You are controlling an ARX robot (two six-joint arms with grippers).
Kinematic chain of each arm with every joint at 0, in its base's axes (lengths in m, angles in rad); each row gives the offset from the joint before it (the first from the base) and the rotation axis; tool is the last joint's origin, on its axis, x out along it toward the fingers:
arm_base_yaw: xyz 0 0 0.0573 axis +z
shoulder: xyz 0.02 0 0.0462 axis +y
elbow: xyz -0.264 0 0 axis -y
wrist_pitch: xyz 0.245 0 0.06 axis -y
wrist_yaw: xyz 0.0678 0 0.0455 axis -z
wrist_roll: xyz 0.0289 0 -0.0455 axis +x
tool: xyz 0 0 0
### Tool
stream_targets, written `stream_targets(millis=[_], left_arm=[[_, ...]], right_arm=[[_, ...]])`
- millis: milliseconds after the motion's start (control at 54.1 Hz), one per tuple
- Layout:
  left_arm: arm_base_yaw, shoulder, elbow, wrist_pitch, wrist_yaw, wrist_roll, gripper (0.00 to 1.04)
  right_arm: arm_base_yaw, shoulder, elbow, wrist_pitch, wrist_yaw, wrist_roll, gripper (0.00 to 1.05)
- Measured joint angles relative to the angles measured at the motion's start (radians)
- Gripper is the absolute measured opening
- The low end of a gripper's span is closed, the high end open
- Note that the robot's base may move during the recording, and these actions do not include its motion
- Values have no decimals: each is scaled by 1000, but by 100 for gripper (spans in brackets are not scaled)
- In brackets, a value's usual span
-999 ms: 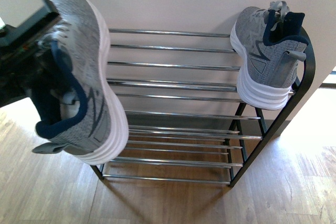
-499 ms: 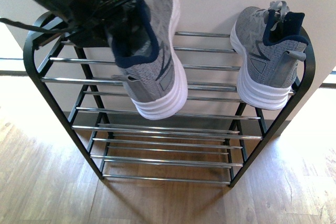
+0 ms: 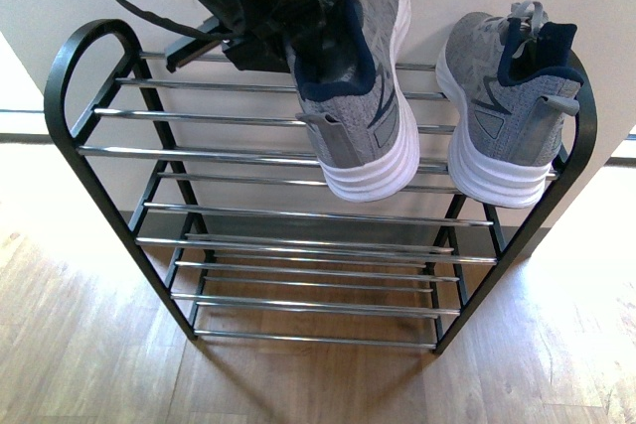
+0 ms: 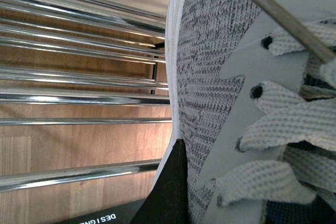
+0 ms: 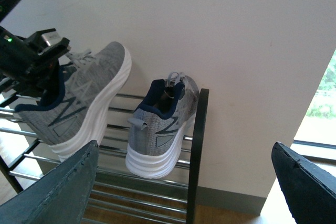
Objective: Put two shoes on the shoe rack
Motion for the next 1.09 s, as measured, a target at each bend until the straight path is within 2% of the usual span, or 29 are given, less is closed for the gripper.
stream_targets(millis=[407,610,795,869,1091], left_arm=[[-37,183,250,-79,44,-3,2],[-48,286,412,-154,32,-3,2],[-56,326,481,-196,31,9,2],[-60,327,484,-188,30,23,12],[-64,327,482,-158,55,21,57]], right_arm=[[0,0,0,0,0,0,96],[0,0,0,0,0,0,95],[0,0,0,0,0,0,96],[0,0,0,0,0,0,96],[0,0,0,0,0,0,96]])
